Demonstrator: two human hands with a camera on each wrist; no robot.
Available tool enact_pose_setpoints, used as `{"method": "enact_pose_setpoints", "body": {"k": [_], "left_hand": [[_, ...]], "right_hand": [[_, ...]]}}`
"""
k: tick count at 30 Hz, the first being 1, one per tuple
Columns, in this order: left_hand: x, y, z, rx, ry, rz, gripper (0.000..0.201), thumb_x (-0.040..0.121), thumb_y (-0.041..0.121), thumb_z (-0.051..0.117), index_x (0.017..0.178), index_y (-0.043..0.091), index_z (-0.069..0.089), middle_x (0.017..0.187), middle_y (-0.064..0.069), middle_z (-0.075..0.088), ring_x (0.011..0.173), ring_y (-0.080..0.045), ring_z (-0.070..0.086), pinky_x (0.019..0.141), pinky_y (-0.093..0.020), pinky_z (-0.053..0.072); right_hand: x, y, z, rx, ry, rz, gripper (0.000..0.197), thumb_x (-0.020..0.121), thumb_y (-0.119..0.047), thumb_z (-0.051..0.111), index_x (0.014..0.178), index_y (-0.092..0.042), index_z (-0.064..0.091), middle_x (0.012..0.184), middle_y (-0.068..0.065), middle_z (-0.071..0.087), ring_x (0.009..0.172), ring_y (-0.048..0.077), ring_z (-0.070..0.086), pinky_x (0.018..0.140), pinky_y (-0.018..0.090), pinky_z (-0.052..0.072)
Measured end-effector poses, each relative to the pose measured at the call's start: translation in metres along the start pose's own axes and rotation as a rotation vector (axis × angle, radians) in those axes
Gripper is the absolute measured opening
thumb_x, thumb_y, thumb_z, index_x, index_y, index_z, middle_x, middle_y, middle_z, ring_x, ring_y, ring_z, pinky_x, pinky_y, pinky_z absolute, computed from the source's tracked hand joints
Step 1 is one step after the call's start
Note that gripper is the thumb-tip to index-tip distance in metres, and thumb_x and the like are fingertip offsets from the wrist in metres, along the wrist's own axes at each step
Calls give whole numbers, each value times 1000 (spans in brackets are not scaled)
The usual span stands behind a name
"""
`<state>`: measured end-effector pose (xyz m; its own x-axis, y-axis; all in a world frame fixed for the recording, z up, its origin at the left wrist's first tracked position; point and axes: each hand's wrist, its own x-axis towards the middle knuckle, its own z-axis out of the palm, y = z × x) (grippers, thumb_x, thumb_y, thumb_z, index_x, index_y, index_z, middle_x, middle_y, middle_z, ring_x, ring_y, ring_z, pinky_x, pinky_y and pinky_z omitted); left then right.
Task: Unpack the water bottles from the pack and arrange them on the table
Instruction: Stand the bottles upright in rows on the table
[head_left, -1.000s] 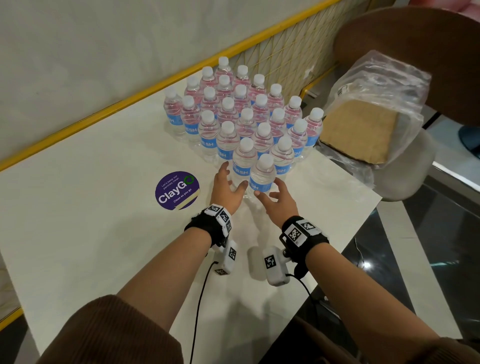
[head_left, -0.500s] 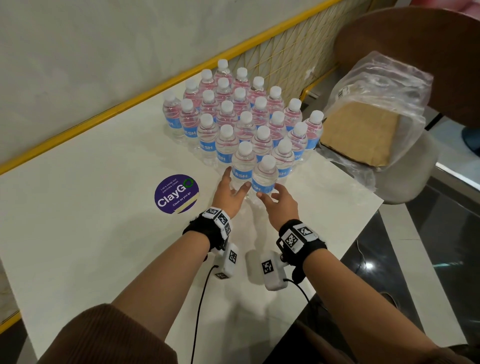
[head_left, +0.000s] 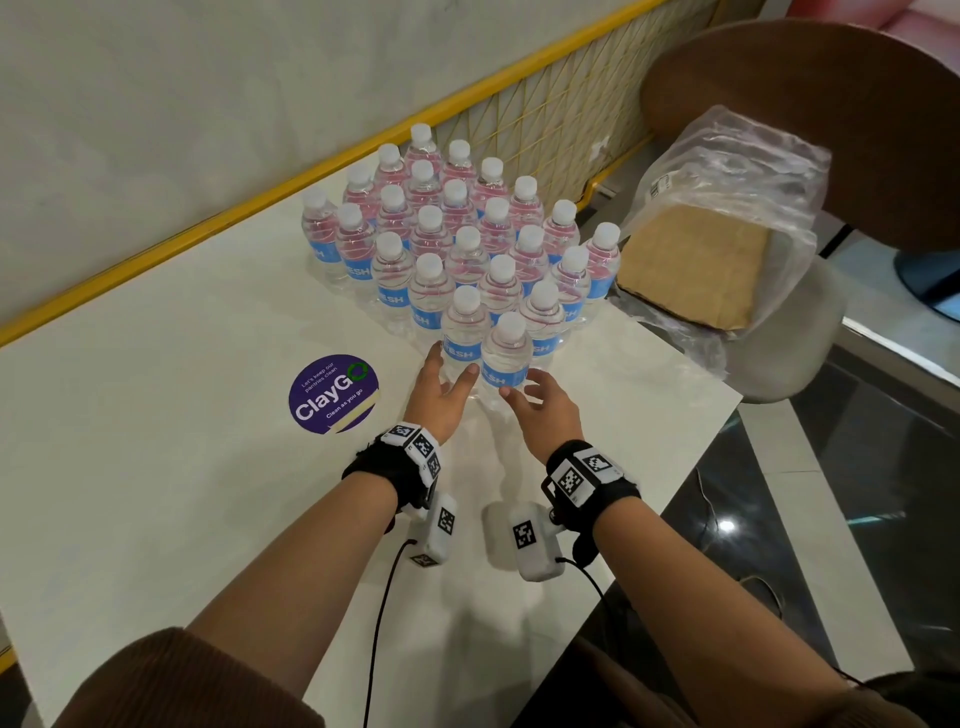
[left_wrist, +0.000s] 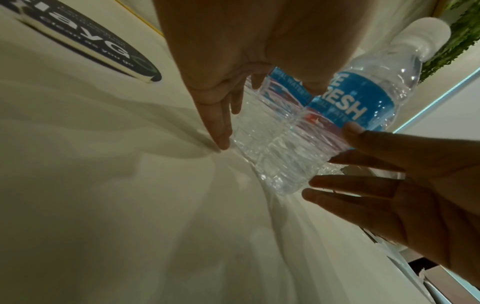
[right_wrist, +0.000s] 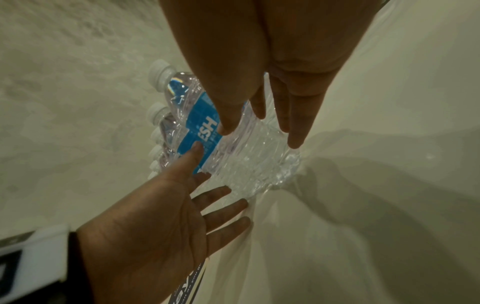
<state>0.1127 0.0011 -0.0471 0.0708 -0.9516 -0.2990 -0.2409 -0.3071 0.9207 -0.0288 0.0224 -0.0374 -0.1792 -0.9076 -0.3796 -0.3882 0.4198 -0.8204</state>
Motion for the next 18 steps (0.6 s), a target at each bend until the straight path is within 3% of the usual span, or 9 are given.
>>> {"method": "enact_pose_setpoints", "body": {"k": [5, 11, 13, 16, 18], "left_hand": [[-4, 7, -1, 12, -8, -4, 62, 96, 35, 48, 150, 24, 19, 155, -1, 27, 141, -20, 31, 100, -23, 27], [3, 7, -7, 5, -41, -66, 65, 96, 39, 47, 151, 28, 14, 158, 0, 21, 142, -22, 29, 115, -43, 28], [6, 7, -11, -11, 1, -95, 66, 95, 27, 49, 151, 26, 15, 157, -2, 21, 141, -24, 31, 114, -46, 30], [14, 8, -25, 18, 120, -89, 68, 91, 2, 46, 150, 19, 18, 154, -5, 24, 137, -26, 35, 111, -39, 33], [25, 11, -45, 13, 188, -92, 69, 89, -4, 43, 150, 18, 19, 153, -7, 26, 136, -27, 36, 111, -40, 34]], "right_hand": [[2, -1, 2, 4, -33, -5, 53, 90, -39, 57, 139, -23, 43, 133, 10, 56, 114, 25, 59, 100, 42, 47], [4, -1, 0, -26, -65, -11, 54, 92, -41, 54, 142, -24, 39, 135, 8, 54, 112, 26, 61, 100, 41, 47], [4, 0, 0, -23, -67, -11, 55, 91, -42, 55, 141, -24, 40, 134, 8, 55, 113, 26, 60, 100, 43, 47], [7, 6, 1, -27, -76, 7, 58, 89, -48, 55, 140, -25, 40, 132, 7, 57, 111, 26, 61, 100, 43, 47], [9, 11, 1, -25, -96, 20, 62, 87, -52, 56, 141, -26, 39, 130, 6, 59, 111, 25, 62, 99, 43, 48]]}}
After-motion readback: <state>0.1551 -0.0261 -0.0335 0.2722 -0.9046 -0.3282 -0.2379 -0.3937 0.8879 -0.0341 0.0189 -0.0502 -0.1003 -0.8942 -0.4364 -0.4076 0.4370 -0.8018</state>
